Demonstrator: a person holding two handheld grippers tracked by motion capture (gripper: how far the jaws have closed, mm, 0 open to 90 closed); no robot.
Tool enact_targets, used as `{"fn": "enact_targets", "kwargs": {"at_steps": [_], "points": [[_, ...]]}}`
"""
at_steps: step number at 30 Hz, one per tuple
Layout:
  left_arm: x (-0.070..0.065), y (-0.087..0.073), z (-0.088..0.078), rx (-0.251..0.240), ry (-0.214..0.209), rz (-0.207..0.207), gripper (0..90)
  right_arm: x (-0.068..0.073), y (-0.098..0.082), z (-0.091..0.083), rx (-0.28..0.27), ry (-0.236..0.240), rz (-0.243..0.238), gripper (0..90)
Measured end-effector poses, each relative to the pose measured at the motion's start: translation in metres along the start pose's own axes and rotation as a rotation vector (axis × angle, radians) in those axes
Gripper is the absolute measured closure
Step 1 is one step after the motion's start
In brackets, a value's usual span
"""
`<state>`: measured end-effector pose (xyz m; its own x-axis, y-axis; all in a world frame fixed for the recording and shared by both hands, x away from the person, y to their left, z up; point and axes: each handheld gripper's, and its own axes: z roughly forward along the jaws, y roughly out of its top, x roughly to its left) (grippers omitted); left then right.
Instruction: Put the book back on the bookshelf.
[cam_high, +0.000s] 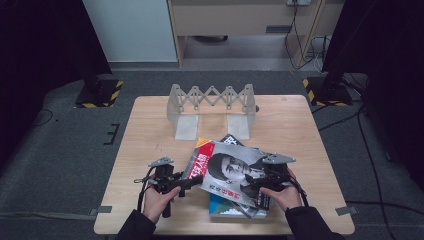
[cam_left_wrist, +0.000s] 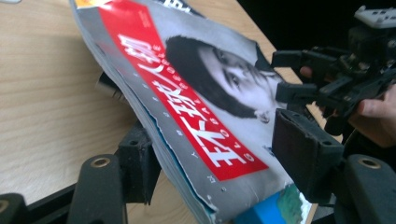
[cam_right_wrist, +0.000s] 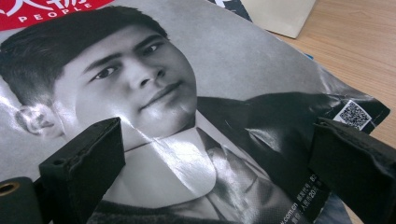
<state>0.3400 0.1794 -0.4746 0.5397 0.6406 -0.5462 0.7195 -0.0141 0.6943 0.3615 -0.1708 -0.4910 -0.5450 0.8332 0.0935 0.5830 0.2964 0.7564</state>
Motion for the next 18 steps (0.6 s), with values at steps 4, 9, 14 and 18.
{"fn": "enact_targets", "kwargs": {"at_steps": [4,9,14,18], "points": [[-0.003,0.002,0.006,0.012,0.005,0.007,34.5,0.0,0.0,0.0,-0.002,0.002,0.005,3.7],[-0.006,0.004,0.014,0.036,0.02,0.018,39.6,-0.001,0.0,0.0,-0.001,0.006,0.009,3.7],[-0.007,0.006,0.02,0.047,0.029,0.003,45.3,-0.002,0.001,0.0,-0.006,0.012,0.023,4.0],[-0.006,0.006,0.021,0.058,0.037,-0.005,50.2,-0.003,0.001,-0.001,-0.007,0.015,0.026,4.1]]}}
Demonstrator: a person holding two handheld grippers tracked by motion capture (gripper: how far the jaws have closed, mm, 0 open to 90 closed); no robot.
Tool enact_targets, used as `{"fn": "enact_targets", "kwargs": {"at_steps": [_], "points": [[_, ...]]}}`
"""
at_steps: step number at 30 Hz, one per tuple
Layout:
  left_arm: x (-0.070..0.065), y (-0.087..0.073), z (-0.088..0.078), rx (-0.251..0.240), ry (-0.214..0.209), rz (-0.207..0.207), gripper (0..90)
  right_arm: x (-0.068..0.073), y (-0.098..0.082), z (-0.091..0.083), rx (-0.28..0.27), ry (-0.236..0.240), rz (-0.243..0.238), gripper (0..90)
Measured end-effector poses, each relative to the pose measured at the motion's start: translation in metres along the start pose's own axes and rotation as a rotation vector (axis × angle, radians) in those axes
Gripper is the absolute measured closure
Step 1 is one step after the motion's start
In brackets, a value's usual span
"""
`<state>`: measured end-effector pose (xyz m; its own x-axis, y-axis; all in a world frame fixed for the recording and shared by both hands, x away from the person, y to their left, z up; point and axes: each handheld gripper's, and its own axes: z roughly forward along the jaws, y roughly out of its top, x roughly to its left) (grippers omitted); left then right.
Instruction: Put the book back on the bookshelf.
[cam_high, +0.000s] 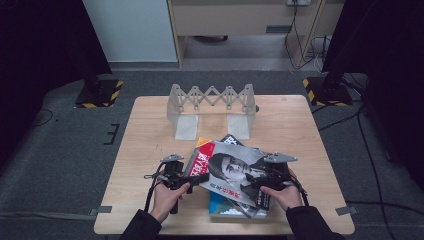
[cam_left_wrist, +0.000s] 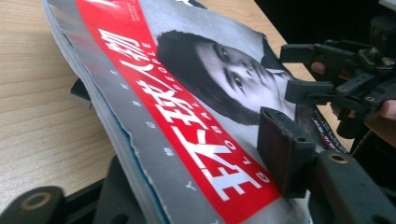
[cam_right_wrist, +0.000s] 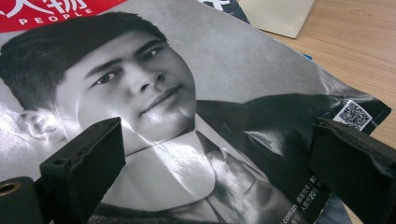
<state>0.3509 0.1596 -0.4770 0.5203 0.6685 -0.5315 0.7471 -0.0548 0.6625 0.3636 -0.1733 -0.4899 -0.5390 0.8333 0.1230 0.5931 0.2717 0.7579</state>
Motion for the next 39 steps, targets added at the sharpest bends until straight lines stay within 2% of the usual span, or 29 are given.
{"fn": "enact_targets", "kwargs": {"at_steps": [8,14,20,29,31,36,39], "points": [[-0.001,0.002,0.0,0.0,-0.003,-0.047,58.4,0.0,0.001,-0.001,-0.001,0.002,0.005,4.7],[-0.002,0.007,-0.005,-0.004,-0.011,-0.046,63.1,-0.002,0.002,-0.003,-0.006,0.001,0.023,6.4],[-0.002,0.013,-0.012,-0.012,-0.001,-0.05,66.5,-0.006,0.003,-0.006,-0.022,-0.015,0.029,6.5],[-0.005,0.022,-0.021,-0.016,-0.005,-0.064,72.3,-0.024,0.004,-0.014,-0.041,-0.07,0.061,6.5],[-0.005,0.029,-0.025,-0.04,0.002,-0.076,74.0,-0.033,0.003,-0.018,-0.041,-0.1,0.065,6.5],[-0.006,0.037,-0.029,-0.057,0.004,-0.083,76.7,-0.053,-0.001,-0.026,-0.048,-0.156,0.104,6.5],[-0.007,0.04,-0.03,-0.06,0.002,-0.082,77.5,-0.061,-0.003,-0.028,-0.049,-0.173,0.111,6.5]]}}
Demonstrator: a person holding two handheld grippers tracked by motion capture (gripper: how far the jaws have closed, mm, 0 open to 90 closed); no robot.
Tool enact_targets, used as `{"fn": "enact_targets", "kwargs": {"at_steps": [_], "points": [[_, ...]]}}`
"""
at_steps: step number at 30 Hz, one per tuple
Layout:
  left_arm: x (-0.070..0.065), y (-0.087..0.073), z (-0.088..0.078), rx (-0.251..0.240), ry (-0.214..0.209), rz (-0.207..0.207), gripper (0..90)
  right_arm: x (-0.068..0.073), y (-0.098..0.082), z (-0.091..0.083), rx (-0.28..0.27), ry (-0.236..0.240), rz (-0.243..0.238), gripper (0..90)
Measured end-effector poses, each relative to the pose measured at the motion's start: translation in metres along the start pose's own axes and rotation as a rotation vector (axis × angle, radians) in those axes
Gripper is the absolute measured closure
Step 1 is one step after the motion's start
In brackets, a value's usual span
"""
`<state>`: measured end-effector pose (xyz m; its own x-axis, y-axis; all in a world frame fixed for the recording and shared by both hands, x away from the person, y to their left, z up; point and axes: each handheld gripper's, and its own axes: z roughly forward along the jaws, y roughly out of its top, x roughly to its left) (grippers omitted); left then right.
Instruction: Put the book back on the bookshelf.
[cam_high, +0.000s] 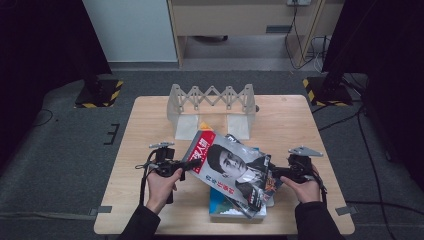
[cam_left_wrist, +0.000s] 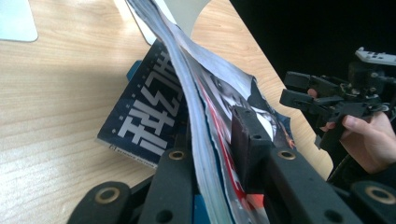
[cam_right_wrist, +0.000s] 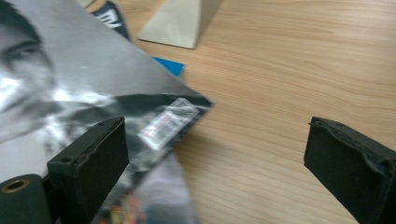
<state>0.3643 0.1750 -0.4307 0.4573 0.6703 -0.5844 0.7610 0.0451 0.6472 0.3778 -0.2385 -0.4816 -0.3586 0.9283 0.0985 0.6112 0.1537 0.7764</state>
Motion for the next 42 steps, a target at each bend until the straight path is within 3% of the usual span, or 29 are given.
{"fn": "enact_targets", "kwargs": {"at_steps": [2,9,16,25,42], "points": [[-0.002,0.004,-0.001,-0.004,0.002,0.004,78.2,-0.01,-0.002,0.0,0.01,-0.01,0.014,6.7],[-0.004,0.013,-0.005,-0.02,-0.007,0.019,80.4,-0.025,-0.005,0.002,0.03,-0.036,0.022,7.9],[-0.01,0.022,-0.014,-0.068,-0.016,0.031,82.5,-0.047,-0.013,0.006,0.091,-0.082,0.028,7.2],[-0.017,0.035,-0.017,-0.105,-0.035,0.022,85.4,-0.05,-0.016,0.01,0.117,-0.094,0.007,6.6],[-0.038,0.063,-0.029,-0.147,-0.009,0.086,85.8,-0.063,-0.027,0.023,0.178,-0.118,0.004,5.8]]}}
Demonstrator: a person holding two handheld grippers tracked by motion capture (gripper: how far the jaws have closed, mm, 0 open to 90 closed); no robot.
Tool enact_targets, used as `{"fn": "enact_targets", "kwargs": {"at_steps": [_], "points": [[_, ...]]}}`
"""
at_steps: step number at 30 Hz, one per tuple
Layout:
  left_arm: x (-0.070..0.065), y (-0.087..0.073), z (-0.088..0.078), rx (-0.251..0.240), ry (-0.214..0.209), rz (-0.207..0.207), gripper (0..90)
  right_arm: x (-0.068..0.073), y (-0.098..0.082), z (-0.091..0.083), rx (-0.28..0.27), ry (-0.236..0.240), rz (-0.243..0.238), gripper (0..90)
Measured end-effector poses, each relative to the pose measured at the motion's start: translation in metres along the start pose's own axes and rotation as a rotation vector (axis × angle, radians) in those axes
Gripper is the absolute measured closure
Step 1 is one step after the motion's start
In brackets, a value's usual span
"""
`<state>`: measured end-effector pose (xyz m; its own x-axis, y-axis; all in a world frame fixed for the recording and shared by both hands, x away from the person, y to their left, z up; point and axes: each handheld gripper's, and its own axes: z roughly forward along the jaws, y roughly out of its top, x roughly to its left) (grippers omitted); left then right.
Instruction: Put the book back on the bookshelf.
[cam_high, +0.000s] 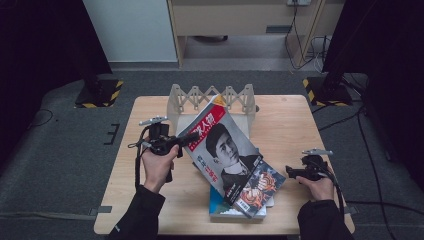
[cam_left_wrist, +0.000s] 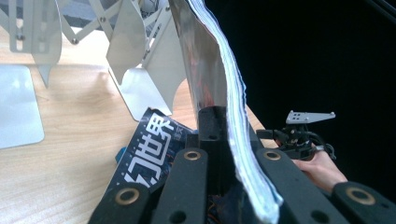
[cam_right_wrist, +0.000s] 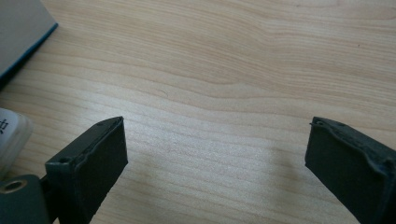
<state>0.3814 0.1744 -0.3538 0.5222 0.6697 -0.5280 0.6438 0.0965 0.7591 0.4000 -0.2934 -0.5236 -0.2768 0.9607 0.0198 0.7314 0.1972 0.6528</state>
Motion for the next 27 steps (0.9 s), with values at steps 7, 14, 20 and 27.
{"fn": "enact_targets", "kwargs": {"at_steps": [7,14,20,27], "points": [[-0.002,0.009,-0.007,-0.017,0.004,0.014,85.8,-0.002,-0.003,0.006,0.022,-0.001,-0.015,5.6],[-0.006,0.018,-0.01,-0.037,0.006,0.016,85.9,-0.002,-0.005,0.008,0.006,-0.003,-0.016,3.7],[-0.012,0.026,-0.014,-0.064,-0.003,0.021,85.9,-0.002,-0.005,0.009,-0.004,-0.002,-0.018,2.7],[-0.015,0.033,-0.022,-0.09,0.001,0.019,85.9,-0.002,-0.006,0.01,-0.01,-0.002,-0.017,2.1]]}}
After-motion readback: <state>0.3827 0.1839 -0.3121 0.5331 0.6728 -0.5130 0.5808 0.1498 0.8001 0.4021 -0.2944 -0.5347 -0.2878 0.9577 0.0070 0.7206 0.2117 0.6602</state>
